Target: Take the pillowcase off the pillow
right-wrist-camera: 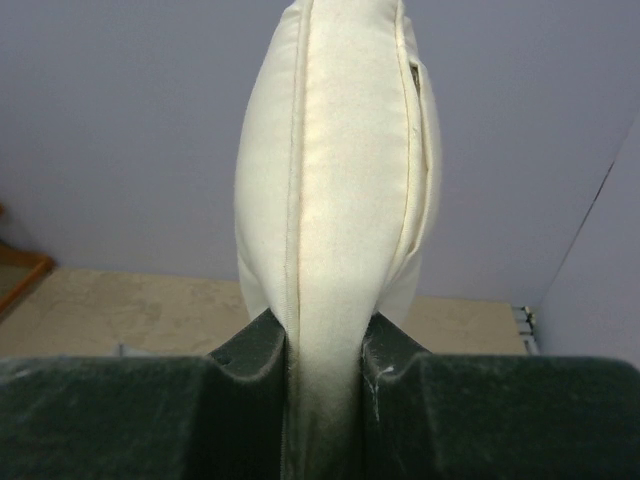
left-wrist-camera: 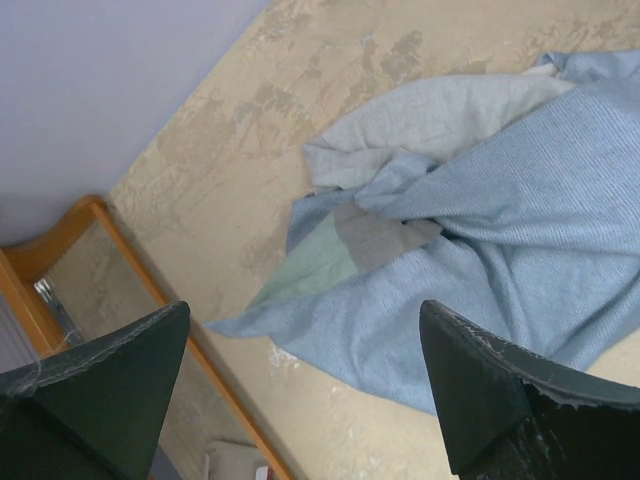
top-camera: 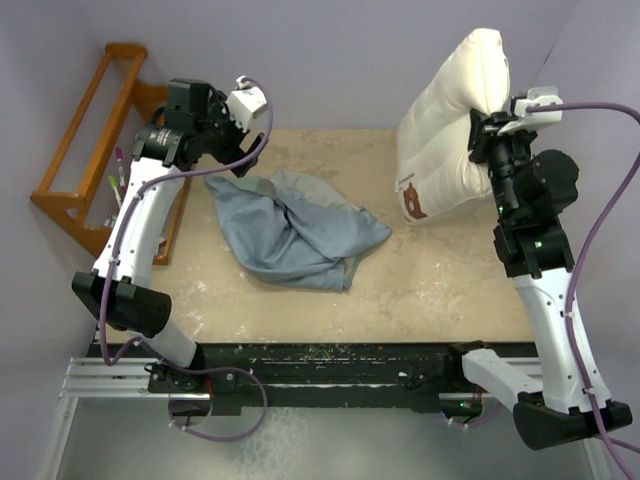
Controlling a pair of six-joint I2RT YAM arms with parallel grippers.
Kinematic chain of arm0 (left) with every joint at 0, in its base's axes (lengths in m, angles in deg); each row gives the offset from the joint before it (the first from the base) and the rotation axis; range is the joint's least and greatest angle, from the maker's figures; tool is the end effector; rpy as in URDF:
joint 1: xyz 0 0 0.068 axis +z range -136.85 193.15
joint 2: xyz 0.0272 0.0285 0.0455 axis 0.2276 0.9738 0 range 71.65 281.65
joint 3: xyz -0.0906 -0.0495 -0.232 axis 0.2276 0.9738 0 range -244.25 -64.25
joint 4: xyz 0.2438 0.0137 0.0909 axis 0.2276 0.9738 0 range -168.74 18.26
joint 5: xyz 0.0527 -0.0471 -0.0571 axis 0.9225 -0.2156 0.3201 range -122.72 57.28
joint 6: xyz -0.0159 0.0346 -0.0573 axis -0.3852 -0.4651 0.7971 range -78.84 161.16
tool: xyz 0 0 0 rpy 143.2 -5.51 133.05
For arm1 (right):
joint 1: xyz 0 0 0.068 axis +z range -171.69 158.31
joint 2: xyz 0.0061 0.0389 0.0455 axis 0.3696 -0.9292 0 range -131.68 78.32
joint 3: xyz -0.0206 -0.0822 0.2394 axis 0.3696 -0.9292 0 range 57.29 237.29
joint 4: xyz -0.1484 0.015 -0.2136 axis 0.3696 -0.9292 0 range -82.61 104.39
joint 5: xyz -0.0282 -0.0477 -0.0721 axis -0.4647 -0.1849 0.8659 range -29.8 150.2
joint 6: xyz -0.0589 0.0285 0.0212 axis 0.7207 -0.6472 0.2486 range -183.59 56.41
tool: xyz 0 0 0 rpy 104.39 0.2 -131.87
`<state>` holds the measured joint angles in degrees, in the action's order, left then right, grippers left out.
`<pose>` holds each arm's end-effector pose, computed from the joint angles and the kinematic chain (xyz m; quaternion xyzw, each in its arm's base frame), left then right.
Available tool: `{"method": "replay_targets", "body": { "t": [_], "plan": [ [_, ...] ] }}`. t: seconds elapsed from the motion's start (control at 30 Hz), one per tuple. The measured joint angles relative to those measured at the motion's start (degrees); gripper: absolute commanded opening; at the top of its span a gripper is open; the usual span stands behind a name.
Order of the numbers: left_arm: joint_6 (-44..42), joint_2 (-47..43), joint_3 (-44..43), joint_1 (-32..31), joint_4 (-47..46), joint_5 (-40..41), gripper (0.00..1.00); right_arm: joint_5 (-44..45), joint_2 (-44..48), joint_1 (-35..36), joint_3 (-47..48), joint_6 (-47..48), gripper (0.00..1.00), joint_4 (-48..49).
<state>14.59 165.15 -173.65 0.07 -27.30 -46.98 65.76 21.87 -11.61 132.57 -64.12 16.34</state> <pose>0.3449 -0.0942 0.4077 0.3526 0.8107 -0.0563 0.4639 0.2150 0.0327 0.4988 -0.0074 0.5686 0.0486 0.8211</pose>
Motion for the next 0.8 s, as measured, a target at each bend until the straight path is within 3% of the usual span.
{"method": "replay_targets", "body": {
  "t": [0.13,0.3,0.53,0.57,0.63,0.73,0.77,0.8],
  "plan": [
    [0.0,-2.3,0.0,0.6,3.5,-0.9,0.99,2.8,-4.7,0.0,7.0,7.4,0.0,-0.2],
    [0.1,-8.4,6.0,6.6,6.4,-6.2,0.99,4.5,-6.0,2.6,6.6,13.2,0.0,0.0],
    [1.0,-12.6,14.5,11.5,6.5,-9.1,0.99,11.9,-10.7,23.5,-4.2,27.3,0.03,1.7],
    [1.1,-13.1,15.8,11.5,6.3,-9.4,0.99,12.2,-12.7,26.2,-5.8,28.0,0.09,2.1],
    [1.7,-14.1,18.2,11.5,5.7,-9.6,0.99,12.0,-16.5,30.8,-8.6,27.7,0.32,3.0],
    [2.8,-16.0,22.6,11.5,2.6,-9.6,0.99,9.6,-19.8,35.0,-13.6,22.9,0.72,4.7],
    [3.2,-16.7,24.1,11.5,1.3,-9.5,0.99,9.2,-19.9,35.2,-14.8,20.7,0.91,5.1],
    [3.6,-17.6,26.1,11.5,-0.5,-9.4,0.99,8.2,-19.8,35.2,-17.1,17.5,0.98,7.1]
  ]
}}
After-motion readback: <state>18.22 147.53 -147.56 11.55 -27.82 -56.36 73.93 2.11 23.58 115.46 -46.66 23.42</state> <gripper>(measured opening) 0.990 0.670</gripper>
